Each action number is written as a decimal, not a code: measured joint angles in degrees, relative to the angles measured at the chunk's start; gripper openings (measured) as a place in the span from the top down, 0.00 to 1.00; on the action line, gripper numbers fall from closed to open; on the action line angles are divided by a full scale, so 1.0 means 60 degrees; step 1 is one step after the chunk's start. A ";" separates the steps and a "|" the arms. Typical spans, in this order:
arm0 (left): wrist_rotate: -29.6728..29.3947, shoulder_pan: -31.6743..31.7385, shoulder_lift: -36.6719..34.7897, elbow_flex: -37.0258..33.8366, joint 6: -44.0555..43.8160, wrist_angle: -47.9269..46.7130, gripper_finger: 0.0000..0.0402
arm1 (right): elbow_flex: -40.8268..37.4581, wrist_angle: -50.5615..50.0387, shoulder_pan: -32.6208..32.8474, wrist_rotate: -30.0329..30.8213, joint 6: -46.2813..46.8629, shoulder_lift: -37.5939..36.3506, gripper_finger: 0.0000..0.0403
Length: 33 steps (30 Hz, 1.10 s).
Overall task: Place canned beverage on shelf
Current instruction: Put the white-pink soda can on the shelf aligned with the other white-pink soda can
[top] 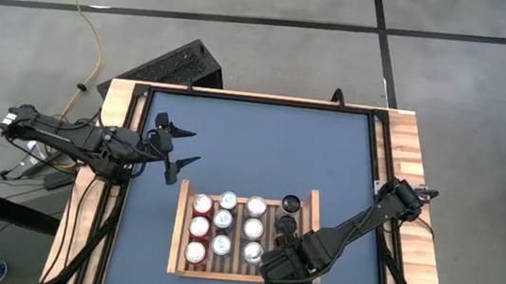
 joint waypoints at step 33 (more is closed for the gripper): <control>0.0004 -0.0003 0.0000 0.0000 0.0004 0.0004 0.25 | 0.0816 -0.0978 -0.0112 0.0280 0.1323 0.0059 0.34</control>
